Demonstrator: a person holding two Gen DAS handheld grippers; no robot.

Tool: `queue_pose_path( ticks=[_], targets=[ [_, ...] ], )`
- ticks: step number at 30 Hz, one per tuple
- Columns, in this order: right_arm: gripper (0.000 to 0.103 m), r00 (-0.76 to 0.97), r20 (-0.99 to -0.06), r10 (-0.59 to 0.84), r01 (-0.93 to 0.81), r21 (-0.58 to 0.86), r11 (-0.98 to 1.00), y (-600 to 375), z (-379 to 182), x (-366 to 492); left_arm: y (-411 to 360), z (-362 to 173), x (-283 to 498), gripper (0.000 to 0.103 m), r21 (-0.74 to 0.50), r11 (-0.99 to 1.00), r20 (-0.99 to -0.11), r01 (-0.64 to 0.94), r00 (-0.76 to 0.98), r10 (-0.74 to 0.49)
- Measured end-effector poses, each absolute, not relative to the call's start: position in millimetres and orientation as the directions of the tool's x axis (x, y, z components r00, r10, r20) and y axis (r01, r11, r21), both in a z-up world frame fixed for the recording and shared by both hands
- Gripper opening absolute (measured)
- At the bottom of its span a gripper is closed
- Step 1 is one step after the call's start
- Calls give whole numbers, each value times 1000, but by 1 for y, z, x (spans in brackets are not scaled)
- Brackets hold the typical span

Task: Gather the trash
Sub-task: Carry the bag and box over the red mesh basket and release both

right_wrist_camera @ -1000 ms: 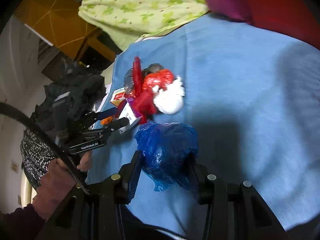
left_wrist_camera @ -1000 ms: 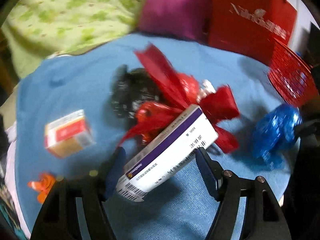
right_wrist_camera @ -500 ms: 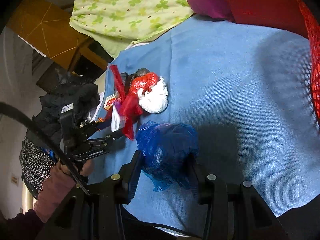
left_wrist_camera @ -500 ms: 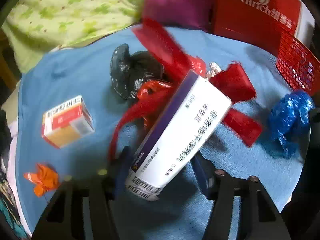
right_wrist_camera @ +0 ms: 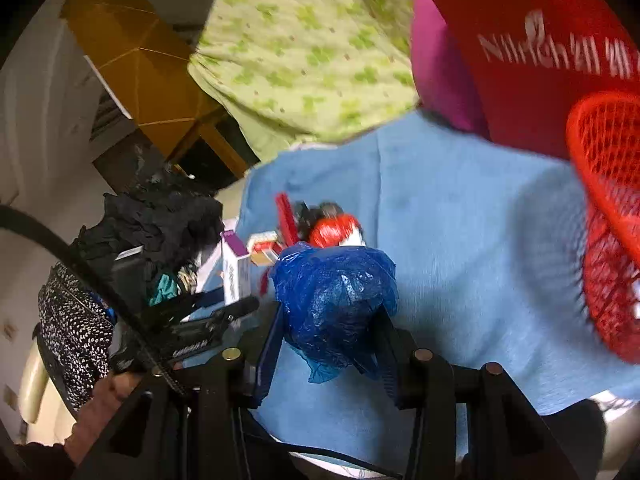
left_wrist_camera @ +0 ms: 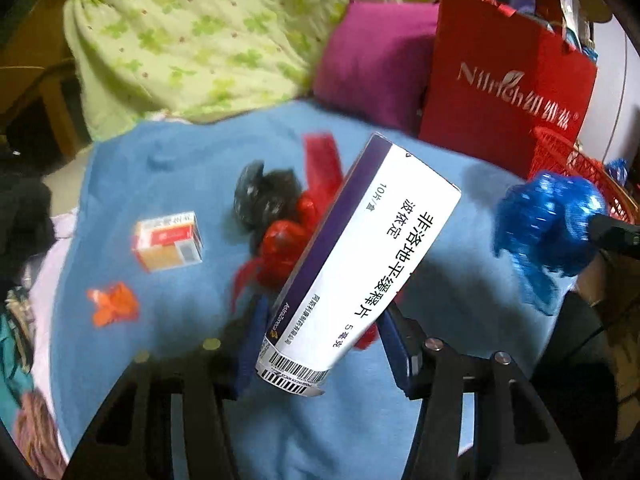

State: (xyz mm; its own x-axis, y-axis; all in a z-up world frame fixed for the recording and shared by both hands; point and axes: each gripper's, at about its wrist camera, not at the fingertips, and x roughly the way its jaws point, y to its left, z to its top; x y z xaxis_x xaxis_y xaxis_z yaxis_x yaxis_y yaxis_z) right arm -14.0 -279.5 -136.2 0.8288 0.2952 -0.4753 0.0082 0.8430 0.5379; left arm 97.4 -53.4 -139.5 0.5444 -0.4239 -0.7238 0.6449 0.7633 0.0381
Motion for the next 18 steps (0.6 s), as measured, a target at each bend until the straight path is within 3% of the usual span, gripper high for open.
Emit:
queue_pose_path(
  ticks=[8, 18],
  targets=[
    [46, 895, -392, 211, -12, 454, 891, -280, -88, -57, -91, -85, 46, 57, 132, 788, -668, 602, 641, -377],
    [46, 937, -321, 137, 23, 448, 894, -301, -64, -92, -127, -64, 37, 57, 184, 751, -625, 633, 666, -408]
  ],
)
